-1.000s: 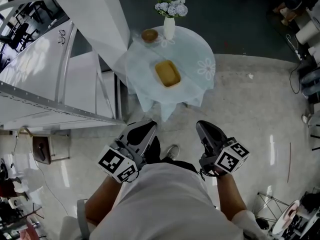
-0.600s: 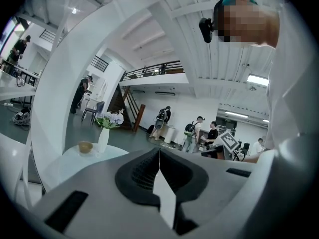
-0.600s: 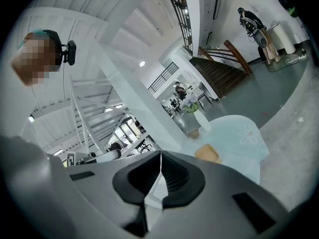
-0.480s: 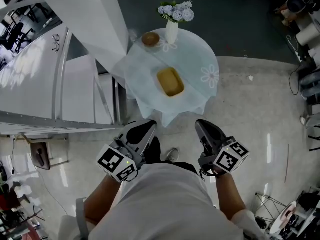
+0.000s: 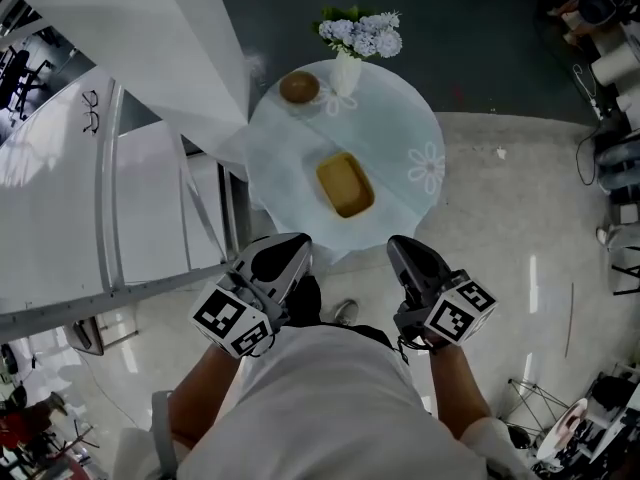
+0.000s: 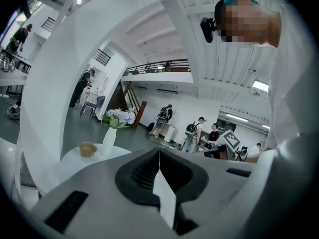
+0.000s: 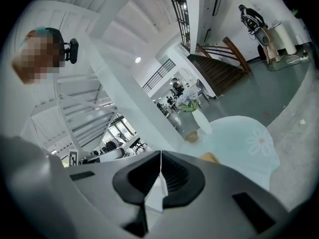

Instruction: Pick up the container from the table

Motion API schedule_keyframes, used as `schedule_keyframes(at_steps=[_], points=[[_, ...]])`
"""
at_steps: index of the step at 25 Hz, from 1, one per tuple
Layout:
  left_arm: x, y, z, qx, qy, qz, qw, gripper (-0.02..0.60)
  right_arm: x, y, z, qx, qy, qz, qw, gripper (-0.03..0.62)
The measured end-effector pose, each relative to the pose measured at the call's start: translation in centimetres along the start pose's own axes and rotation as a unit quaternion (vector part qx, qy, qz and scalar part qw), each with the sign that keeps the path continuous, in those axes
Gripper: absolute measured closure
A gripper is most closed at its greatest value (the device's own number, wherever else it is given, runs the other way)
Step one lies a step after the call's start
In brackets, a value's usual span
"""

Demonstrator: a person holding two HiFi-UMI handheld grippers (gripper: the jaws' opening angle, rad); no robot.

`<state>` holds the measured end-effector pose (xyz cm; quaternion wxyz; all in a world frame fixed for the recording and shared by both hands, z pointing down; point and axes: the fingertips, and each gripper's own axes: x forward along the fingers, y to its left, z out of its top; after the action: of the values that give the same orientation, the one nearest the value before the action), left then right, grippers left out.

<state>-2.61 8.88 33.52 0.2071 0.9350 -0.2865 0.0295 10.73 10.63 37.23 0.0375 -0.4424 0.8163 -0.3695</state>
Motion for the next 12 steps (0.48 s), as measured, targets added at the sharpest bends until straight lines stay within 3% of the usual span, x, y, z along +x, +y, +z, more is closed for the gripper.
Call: schedule_keyframes(at_steps=[12], points=[[2.9,7.6,2.6,-0.009,0.009,-0.01,0.9999,0.56,6.9,-1.6,3.4,0.003,0.006,-0.021,1.0,0.571]])
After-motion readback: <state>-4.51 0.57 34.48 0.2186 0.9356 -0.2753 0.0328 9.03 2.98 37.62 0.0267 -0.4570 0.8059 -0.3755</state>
